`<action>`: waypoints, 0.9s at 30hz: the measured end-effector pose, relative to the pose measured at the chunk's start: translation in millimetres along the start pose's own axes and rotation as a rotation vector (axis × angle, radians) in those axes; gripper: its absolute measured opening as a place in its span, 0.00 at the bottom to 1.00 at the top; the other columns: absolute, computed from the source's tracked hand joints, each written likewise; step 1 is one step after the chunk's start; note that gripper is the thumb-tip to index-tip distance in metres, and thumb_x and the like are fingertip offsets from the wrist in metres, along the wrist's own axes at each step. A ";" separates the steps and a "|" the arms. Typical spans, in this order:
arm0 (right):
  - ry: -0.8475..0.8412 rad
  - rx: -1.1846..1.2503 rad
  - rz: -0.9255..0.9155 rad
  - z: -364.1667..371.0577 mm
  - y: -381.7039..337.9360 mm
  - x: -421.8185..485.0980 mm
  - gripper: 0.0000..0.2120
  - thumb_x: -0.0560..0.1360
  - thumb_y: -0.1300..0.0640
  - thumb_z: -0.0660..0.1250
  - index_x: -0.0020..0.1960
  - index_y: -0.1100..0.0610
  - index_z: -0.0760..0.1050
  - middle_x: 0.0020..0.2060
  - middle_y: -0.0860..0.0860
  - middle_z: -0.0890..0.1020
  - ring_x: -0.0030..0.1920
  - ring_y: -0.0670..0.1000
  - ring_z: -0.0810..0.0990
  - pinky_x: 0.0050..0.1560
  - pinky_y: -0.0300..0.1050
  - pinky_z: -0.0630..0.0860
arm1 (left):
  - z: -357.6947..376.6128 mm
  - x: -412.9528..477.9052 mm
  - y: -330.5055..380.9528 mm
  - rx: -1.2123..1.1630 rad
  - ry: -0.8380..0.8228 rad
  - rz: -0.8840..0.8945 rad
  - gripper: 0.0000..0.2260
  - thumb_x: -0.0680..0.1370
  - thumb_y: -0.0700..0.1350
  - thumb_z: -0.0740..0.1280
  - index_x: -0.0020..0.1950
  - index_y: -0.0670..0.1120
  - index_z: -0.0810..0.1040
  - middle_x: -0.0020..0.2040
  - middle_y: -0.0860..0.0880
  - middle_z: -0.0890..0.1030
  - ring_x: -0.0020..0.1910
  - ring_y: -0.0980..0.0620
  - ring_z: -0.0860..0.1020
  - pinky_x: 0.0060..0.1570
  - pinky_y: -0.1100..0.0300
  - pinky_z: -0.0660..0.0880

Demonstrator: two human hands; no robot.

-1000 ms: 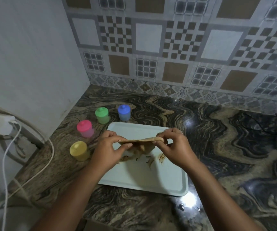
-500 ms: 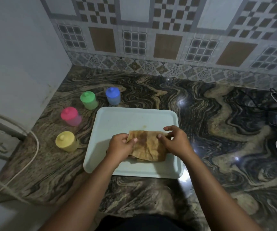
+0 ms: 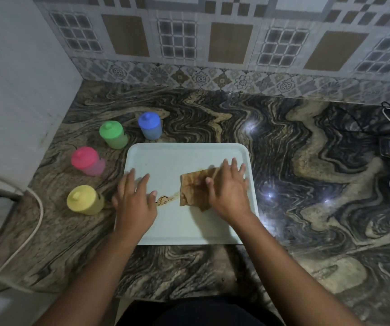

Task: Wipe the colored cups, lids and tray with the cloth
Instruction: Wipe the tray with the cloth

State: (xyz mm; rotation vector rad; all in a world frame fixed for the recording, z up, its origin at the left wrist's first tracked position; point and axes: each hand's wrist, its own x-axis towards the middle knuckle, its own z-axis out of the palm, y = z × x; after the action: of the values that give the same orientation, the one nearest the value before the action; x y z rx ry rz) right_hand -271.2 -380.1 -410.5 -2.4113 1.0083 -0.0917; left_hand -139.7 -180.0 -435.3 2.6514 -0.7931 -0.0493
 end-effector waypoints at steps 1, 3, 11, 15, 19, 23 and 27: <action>-0.046 -0.004 0.000 10.3 -3.9 -5.1 0.36 0.82 0.43 0.57 0.80 0.65 0.51 0.80 0.65 0.52 0.80 0.66 0.45 0.77 0.68 0.46 | 3.6 -3.7 -8.4 0.026 -0.058 -0.069 0.23 0.80 0.49 0.65 0.73 0.45 0.69 0.78 0.40 0.62 0.77 0.40 0.58 0.64 0.33 0.64; -0.104 -0.036 0.021 28.4 -7.7 -7.9 0.39 0.83 0.41 0.54 0.80 0.67 0.47 0.80 0.66 0.49 0.80 0.66 0.42 0.77 0.68 0.42 | 8.7 -5.9 -21.9 0.031 -0.088 -0.113 0.24 0.80 0.46 0.64 0.75 0.42 0.65 0.79 0.40 0.60 0.76 0.38 0.58 0.67 0.34 0.62; -0.023 -0.136 0.259 54.2 -16.1 13.3 0.47 0.80 0.31 0.46 0.79 0.69 0.38 0.78 0.70 0.40 0.79 0.68 0.37 0.78 0.64 0.36 | 15.8 -2.9 -46.1 0.024 -0.074 -0.039 0.27 0.76 0.35 0.64 0.75 0.36 0.64 0.76 0.39 0.66 0.66 0.36 0.67 0.63 0.38 0.68; 0.007 -0.195 0.343 72.1 -32.7 32.0 0.42 0.82 0.36 0.44 0.80 0.67 0.36 0.77 0.71 0.38 0.78 0.70 0.35 0.77 0.67 0.36 | 19.4 -8.2 -52.1 0.064 -0.086 -0.008 0.27 0.76 0.40 0.57 0.76 0.39 0.64 0.76 0.42 0.68 0.69 0.39 0.67 0.63 0.38 0.65; 0.025 -0.237 0.210 97.8 -59.1 33.1 0.33 0.85 0.46 0.44 0.81 0.66 0.41 0.78 0.71 0.41 0.79 0.70 0.38 0.77 0.68 0.38 | 25.2 -5.4 -56.2 0.081 -0.061 0.024 0.28 0.75 0.41 0.56 0.76 0.38 0.64 0.76 0.40 0.67 0.69 0.37 0.67 0.65 0.40 0.64; -0.108 -0.230 -0.277 127.8 -89.4 -19.8 0.33 0.83 0.46 0.42 0.81 0.64 0.47 0.79 0.67 0.44 0.80 0.67 0.40 0.77 0.63 0.35 | 26.3 -6.8 -54.5 0.080 -0.064 0.015 0.28 0.76 0.45 0.52 0.76 0.37 0.64 0.76 0.38 0.67 0.73 0.37 0.65 0.68 0.40 0.63; -0.054 -0.302 -0.290 96.6 -21.6 -61.1 0.31 0.84 0.45 0.44 0.81 0.63 0.50 0.81 0.60 0.50 0.81 0.61 0.46 0.80 0.61 0.47 | 28.1 -6.4 -55.6 0.096 -0.061 0.016 0.28 0.76 0.35 0.61 0.76 0.36 0.62 0.77 0.39 0.64 0.78 0.36 0.58 0.70 0.39 0.61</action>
State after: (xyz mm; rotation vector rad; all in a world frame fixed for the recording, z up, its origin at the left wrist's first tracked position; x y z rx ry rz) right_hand -276.8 -283.6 -475.1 -2.8070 0.6815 0.0273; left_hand -119.8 -143.2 -481.9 2.7450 -0.8572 -0.0909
